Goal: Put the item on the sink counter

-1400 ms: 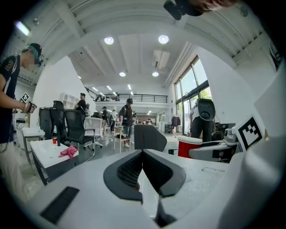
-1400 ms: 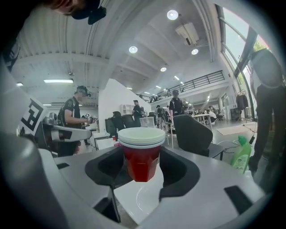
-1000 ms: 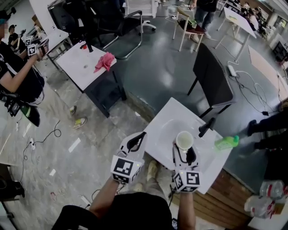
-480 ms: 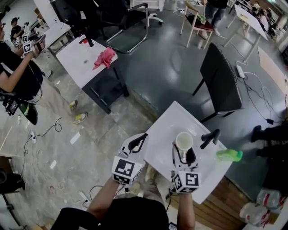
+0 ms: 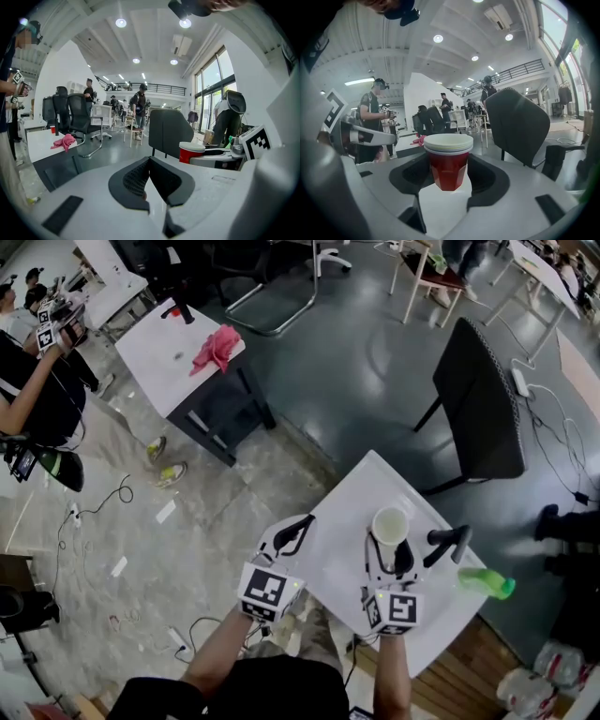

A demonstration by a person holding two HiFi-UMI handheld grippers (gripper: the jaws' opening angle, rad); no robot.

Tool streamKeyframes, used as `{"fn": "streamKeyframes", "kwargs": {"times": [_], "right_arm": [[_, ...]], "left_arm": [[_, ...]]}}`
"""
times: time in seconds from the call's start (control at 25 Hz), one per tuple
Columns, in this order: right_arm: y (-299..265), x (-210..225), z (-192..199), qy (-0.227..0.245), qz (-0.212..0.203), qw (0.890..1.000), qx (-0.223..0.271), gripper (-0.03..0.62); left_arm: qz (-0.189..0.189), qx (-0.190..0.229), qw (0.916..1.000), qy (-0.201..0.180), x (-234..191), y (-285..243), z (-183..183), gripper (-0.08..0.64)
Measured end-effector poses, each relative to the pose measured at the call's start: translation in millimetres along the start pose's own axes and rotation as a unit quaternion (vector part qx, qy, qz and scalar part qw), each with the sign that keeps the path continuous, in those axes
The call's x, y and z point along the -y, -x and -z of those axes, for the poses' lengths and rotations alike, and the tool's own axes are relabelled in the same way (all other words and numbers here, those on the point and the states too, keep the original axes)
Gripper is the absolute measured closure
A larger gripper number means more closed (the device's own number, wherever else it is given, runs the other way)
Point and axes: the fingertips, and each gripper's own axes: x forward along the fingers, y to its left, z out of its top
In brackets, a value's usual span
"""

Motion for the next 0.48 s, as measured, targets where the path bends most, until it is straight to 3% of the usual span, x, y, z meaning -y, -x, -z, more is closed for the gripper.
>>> {"fn": "streamKeyframes", "kwargs": {"times": [0.48], "right_arm": [[-54.1,27.8,33.7,0.007,-0.012,1.0,-0.011,0.339]], "left_arm": [[-0.01,-0.024,0.9995,0.019,-13.2,-49.5,31.7,0.558]]}}
